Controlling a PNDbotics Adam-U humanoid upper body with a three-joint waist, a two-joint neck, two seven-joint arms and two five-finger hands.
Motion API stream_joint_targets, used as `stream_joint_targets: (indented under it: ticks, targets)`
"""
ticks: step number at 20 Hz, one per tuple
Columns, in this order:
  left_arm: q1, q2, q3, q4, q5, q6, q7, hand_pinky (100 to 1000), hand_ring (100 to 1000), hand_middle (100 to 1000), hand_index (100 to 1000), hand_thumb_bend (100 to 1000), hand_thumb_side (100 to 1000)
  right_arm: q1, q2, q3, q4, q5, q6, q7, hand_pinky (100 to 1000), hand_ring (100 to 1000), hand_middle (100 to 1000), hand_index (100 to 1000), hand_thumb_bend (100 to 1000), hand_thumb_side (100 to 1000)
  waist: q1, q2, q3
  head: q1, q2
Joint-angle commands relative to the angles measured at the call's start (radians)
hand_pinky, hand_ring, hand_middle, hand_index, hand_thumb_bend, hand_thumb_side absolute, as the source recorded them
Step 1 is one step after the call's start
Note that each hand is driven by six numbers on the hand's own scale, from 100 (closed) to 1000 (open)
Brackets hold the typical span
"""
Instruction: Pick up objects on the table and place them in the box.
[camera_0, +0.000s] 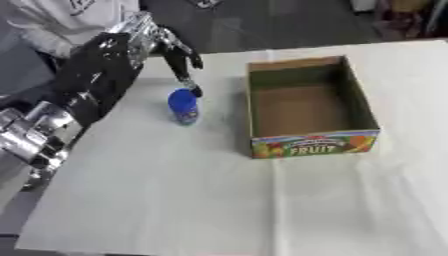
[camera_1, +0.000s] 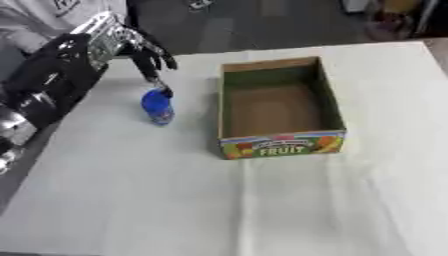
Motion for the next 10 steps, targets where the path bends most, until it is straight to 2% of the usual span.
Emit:
stream_joint_targets:
  ticks: [1,6,7,10]
  targets:
    - [-0.014,0.02,-0.006,0.011,-0.011,-0.013,0.0,940,938,1000,1000,634,459,-0.017,-0.008,-0.002,-0.01,-0.005,0.001,0.006,473,510,569,600,100,804,-0.004,-0.01,-0.001,0.005,-0.001]
    - [-0.01,0.02,-0.026,0.033,-0.041,-0.037,0.0,971,956,1000,1000,633,448,-0.015,-0.009,-0.001,-0.01,-0.006,0.002,0.01,475,511,571,601,100,804,-0.004,-0.011,0.001,0.003,-0.001]
    - [-0.01,0.02,-0.028,0.035,-0.047,-0.042,0.0,999,973,1000,1000,636,445,-0.015,-0.01,-0.001,-0.01,-0.007,0.002,0.011,475,511,572,601,100,805,-0.004,-0.011,0.001,0.003,-0.001]
    - [-0.007,0.018,-0.032,0.037,-0.059,-0.059,0.0,1000,996,1000,1000,645,448,-0.014,-0.01,0.0,-0.01,-0.008,0.001,0.014,476,511,572,601,100,805,-0.004,-0.012,0.002,0.003,-0.001]
